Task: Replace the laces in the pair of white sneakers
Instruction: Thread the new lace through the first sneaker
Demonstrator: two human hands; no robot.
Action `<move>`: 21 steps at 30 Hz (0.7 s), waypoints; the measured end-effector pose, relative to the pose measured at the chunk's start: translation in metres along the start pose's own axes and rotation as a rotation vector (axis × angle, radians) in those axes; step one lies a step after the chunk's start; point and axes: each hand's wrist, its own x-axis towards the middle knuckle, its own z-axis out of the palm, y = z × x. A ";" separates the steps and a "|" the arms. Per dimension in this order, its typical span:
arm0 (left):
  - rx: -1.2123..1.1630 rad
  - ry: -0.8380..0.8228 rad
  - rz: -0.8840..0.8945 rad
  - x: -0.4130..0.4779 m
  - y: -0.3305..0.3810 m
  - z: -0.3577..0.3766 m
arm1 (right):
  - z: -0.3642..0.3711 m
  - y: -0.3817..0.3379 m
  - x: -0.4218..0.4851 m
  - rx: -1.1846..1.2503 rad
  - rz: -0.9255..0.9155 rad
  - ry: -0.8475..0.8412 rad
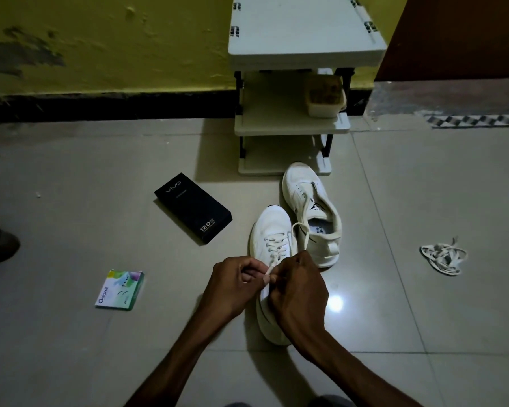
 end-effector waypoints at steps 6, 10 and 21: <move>-0.220 -0.045 -0.115 0.001 0.001 -0.003 | 0.002 -0.004 -0.002 0.041 0.168 -0.087; -0.272 -0.069 -0.148 0.002 0.002 -0.007 | -0.009 -0.003 0.004 -0.110 0.080 -0.085; 0.239 0.181 0.089 -0.005 0.008 -0.004 | -0.024 0.000 0.000 -0.086 -0.051 -0.132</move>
